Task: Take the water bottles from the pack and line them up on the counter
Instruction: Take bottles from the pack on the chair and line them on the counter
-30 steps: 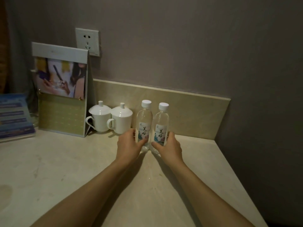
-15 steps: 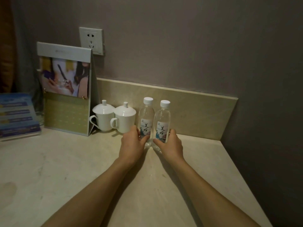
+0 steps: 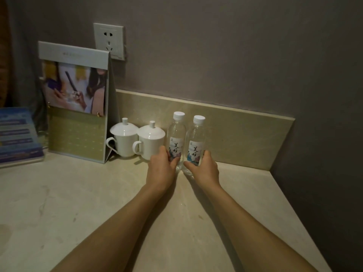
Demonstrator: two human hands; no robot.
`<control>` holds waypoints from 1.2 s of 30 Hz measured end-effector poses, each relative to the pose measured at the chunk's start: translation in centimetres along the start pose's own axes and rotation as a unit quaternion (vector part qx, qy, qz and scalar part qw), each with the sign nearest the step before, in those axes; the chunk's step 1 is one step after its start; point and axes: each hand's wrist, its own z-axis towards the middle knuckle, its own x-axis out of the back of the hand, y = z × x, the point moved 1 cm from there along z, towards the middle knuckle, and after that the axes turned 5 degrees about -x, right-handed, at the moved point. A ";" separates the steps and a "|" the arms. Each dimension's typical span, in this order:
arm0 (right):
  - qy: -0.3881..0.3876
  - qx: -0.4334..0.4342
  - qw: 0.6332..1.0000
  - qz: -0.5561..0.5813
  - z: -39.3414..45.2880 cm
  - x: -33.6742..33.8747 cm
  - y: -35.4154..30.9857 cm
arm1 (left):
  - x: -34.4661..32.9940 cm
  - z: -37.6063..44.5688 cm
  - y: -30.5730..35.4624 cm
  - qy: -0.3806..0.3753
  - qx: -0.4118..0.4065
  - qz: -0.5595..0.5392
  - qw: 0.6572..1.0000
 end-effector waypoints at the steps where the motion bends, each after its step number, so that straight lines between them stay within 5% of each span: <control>1: 0.000 0.000 1.000 0.000 0.2 -0.1 0.0 | -0.1 0.1 0.0 0.000 0.000 -0.001 1.000; 36: -0.002 0.032 0.999 -0.017 2.8 -1.0 0.2 | -0.1 1.6 -1.5 -0.029 -0.001 0.037 0.999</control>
